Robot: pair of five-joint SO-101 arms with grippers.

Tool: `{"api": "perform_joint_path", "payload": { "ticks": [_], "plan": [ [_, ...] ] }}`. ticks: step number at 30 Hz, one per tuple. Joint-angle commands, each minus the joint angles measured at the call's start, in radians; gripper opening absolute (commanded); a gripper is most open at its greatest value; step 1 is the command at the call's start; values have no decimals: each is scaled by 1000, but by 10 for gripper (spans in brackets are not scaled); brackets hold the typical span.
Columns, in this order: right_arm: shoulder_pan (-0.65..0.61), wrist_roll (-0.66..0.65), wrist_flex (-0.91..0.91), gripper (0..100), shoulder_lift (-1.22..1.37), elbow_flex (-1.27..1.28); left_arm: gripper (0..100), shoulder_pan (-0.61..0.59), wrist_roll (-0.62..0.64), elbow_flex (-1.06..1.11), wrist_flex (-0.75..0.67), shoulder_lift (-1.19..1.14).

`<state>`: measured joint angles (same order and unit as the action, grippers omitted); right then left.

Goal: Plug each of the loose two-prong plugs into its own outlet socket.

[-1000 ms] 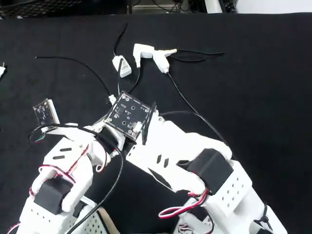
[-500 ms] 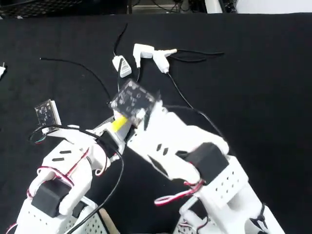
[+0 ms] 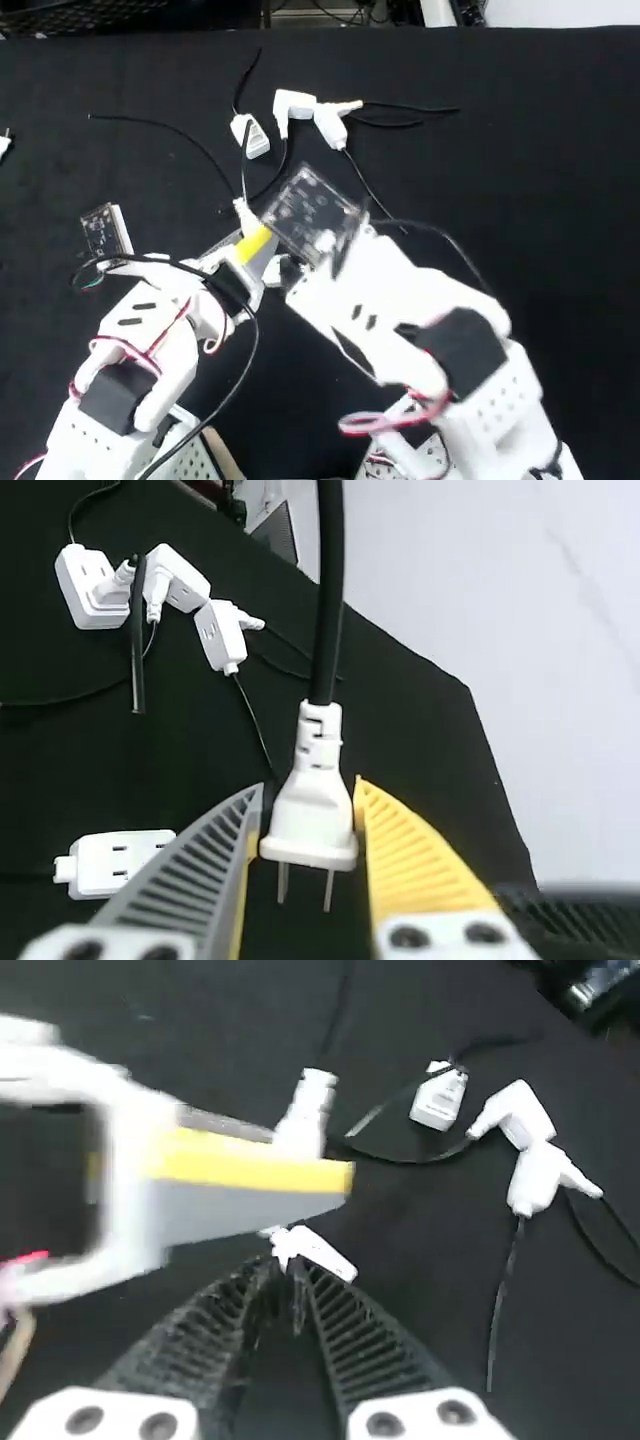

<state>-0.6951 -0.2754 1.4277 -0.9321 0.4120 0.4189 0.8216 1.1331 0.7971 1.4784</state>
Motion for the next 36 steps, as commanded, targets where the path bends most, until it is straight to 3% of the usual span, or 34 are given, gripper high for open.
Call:
{"api": "perform_joint_path", "payload": {
  "ticks": [1, 8, 15, 20, 26, 33, 36],
  "plan": [
    [-121, 3, 25, 12, -30, -44, 31, 2, -11, 41, -92, 6],
    [-86, 44, -68, 12, 19, 44, 30, 19, -11, 31, -71, 6],
    [20, 43, -101, 12, 157, 47, 30, 35, -51, -65, 63, 8],
    [17, 9, -83, 12, 165, 53, 30, 13, -54, -59, 28, 8],
    [-23, 9, -66, 12, 59, 61, 30, 5, -48, 15, -123, 8],
    [-20, 3, -66, 12, 28, 74, 30, 44, -48, 10, -132, 8],
    [-14, 2, -72, 12, 33, 76, 30, 44, -48, -33, -69, 8]
  ]
}}
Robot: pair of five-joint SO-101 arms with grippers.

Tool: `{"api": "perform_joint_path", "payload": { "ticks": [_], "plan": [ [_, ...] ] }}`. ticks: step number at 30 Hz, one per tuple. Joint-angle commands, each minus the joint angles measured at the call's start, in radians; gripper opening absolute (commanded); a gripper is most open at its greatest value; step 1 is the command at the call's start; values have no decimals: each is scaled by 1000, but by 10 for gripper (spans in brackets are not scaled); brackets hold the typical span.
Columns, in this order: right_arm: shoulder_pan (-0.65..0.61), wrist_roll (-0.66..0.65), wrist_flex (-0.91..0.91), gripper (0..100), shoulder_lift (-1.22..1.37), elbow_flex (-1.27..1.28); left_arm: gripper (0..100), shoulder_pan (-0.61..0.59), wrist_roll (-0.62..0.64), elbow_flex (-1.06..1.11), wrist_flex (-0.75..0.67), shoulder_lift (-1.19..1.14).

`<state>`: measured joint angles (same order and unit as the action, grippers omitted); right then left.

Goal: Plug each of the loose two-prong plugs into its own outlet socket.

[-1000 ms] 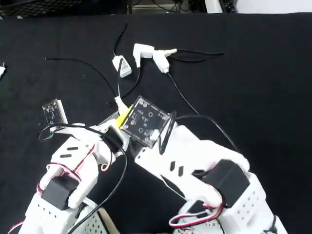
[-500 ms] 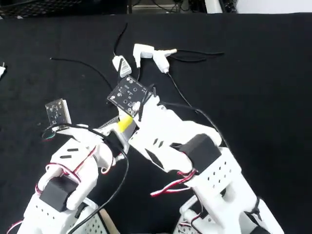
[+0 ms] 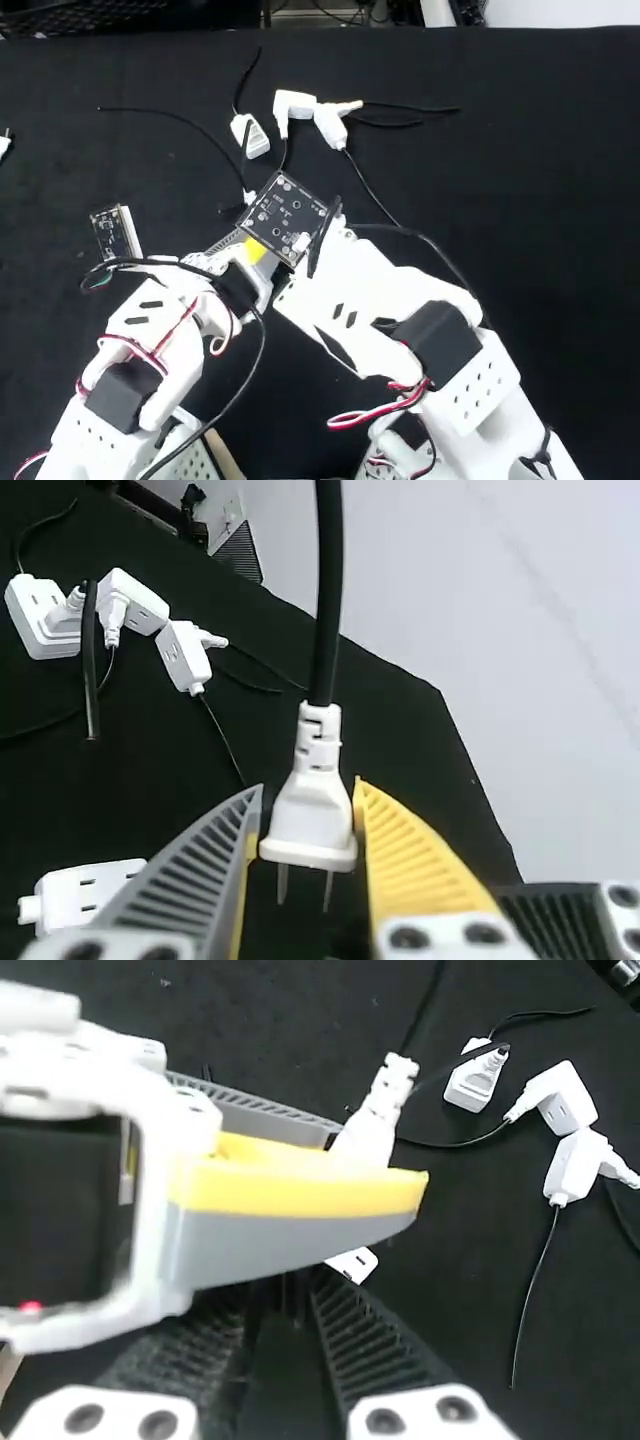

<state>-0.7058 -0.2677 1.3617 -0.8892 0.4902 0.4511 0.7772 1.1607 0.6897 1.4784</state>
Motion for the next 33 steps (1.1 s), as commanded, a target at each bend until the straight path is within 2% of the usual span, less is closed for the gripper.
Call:
{"api": "perform_joint_path", "payload": {
  "ticks": [1, 5, 13, 20, 28, 33],
  "plan": [
    [6, -6, -8, 12, -10, -2, 30, 16, -3, -81, 74, 8],
    [60, -8, -114, 12, -8, 61, 30, 59, -2, -134, 163, 8],
    [115, -34, -176, 12, -7, 97, 30, 73, -2, -128, 167, 17],
    [184, -34, -227, 12, 84, 91, 30, 81, -2, -107, 226, 213],
    [184, -34, -221, 12, 148, 65, 30, 107, -8, -36, 219, 278],
    [204, -26, -198, 12, 147, 61, 30, 33, -8, 41, 95, 238]
  ]
}}
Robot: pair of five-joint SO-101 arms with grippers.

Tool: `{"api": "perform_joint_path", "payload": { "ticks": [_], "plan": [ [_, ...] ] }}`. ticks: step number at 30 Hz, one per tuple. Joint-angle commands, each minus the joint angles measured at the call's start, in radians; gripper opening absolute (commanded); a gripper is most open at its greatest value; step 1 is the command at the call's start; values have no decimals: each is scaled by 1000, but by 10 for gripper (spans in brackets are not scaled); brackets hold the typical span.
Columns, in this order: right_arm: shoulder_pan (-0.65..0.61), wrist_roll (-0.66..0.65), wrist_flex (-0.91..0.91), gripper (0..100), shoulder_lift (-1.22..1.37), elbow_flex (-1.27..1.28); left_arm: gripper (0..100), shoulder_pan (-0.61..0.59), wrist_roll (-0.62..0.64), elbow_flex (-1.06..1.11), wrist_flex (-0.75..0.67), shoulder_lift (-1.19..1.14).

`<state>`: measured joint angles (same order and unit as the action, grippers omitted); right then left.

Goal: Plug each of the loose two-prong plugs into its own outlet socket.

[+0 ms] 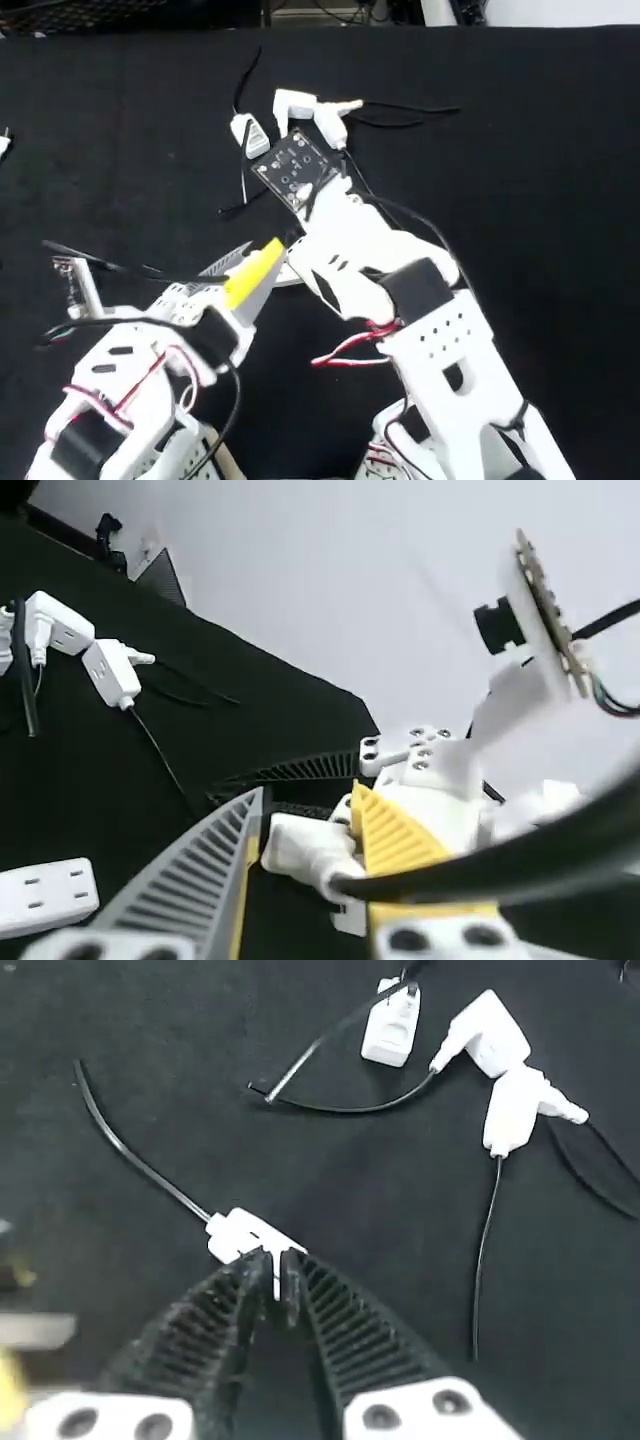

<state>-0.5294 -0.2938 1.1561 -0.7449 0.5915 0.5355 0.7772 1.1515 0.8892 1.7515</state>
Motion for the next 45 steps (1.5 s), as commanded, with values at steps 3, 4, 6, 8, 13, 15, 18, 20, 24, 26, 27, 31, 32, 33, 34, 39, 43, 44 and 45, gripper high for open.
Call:
{"api": "perform_joint_path", "payload": {
  "ticks": [3, 4, 6, 8, 13, 15, 18, 20, 24, 26, 27, 31, 32, 33, 34, 39, 43, 44, 45],
  "plan": [
    [51, 0, 29, 12, 1, -61, 30, -82, -8, 96, -199, -98],
    [58, 0, 40, 12, 1, -65, 30, -85, -8, 101, -219, -126],
    [58, 0, 78, 12, 1, -85, 30, -101, -8, 99, -247, -187],
    [43, 0, 115, 12, 1, -101, 30, -110, -8, 73, -259, -245],
    [-40, 0, 95, 12, -28, -70, 30, -68, -5, -1, -186, -307],
    [-66, 0, 91, 12, -53, -53, 30, -59, -3, -2, -181, -305],
    [-66, 0, 98, 12, -79, -48, 30, -68, -3, -8, -183, -305],
    [-68, 2, 103, 12, -90, -42, 30, -68, -3, -10, -183, -304],
    [-71, 2, 112, 12, -97, -38, 30, -84, -3, -21, -183, -304],
    [-71, 2, 112, 12, -97, -36, 30, -108, -3, -21, -201, -304],
    [-71, 2, 112, 12, -96, -35, 30, -116, -3, -21, -207, -304],
    [-78, 14, 106, 12, -96, -33, 30, -104, -2, -21, -207, -304],
    [-78, 15, 106, 12, -96, -33, 30, -104, -2, -21, -207, -304],
    [-78, 15, 106, 12, -96, -33, 30, -101, -2, -21, -206, -304],
    [-78, 15, 103, 12, -96, -33, 30, -97, -2, -21, -195, -304],
    [-75, 8, 46, 12, -97, -4, 30, -54, -2, -88, -78, -302],
    [-75, 6, 29, 12, -96, -2, 30, -48, -2, -97, -60, -302],
    [-75, 6, 25, 12, -97, -1, 30, -48, -2, -94, -60, -302],
    [-74, 6, 23, 12, -97, -1, 30, -48, -2, -91, -60, -302]
  ]
}}
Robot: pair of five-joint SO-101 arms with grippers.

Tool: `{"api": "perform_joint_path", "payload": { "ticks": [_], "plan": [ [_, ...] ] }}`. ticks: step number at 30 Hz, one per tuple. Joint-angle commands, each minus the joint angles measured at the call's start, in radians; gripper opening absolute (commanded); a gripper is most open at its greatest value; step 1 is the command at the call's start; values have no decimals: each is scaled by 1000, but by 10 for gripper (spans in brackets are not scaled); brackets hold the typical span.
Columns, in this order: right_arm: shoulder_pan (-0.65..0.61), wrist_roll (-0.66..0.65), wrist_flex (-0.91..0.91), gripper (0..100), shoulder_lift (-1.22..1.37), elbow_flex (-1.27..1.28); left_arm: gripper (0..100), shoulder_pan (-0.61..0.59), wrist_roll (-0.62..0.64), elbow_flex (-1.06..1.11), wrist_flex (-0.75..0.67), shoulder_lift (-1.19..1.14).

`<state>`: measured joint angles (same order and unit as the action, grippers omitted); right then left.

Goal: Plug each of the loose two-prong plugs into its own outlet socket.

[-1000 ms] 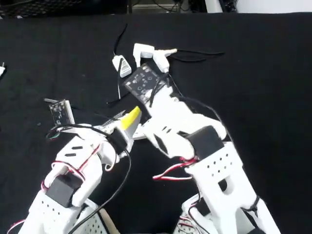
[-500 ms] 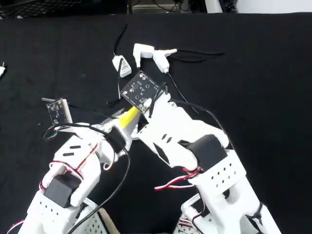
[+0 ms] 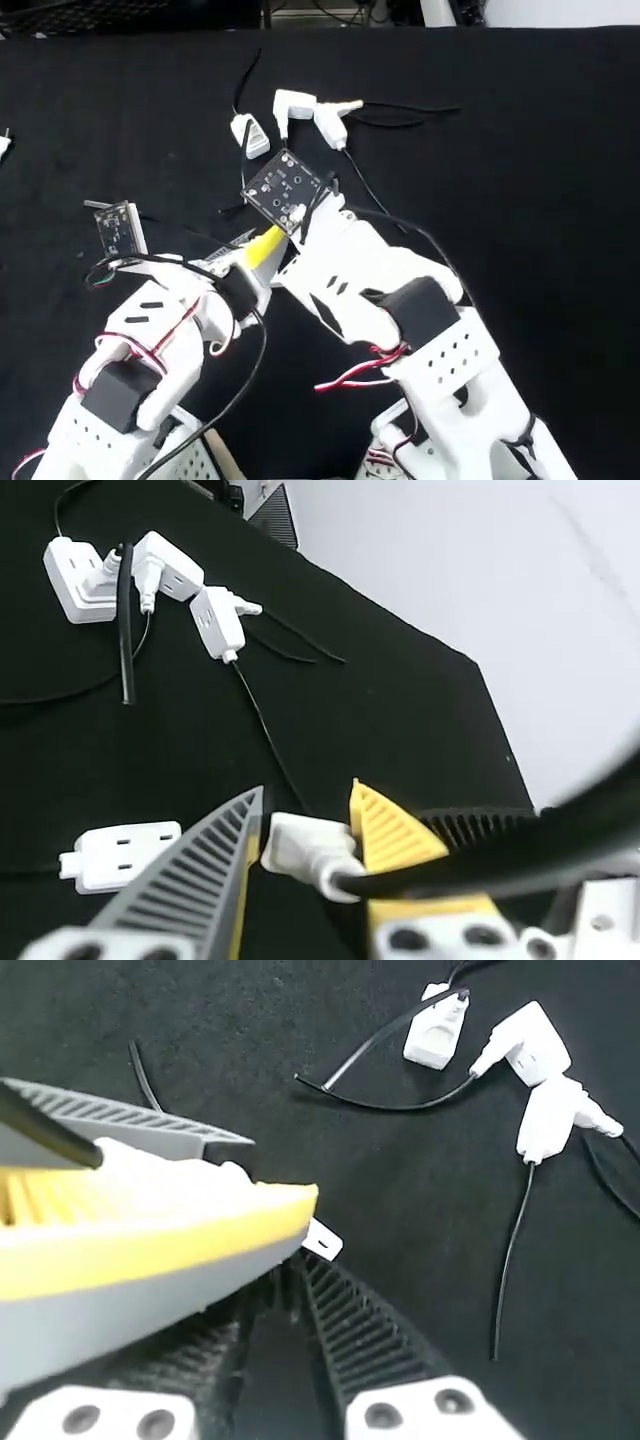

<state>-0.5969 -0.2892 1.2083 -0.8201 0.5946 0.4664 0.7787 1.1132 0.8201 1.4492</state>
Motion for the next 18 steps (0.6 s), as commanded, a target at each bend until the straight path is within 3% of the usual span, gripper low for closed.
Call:
{"api": "perform_joint_path", "payload": {
  "ticks": [1, 8, 18],
  "plan": [
    [-6, 2, -31, 12, -22, -5, 30, 22, -3, -50, 9, 0],
    [75, 2, -78, 12, -19, -5, 30, 93, -3, -35, 25, 0],
    [86, 2, -117, 12, -16, 10, 30, 113, -3, -21, 29, 0]
  ]
}}
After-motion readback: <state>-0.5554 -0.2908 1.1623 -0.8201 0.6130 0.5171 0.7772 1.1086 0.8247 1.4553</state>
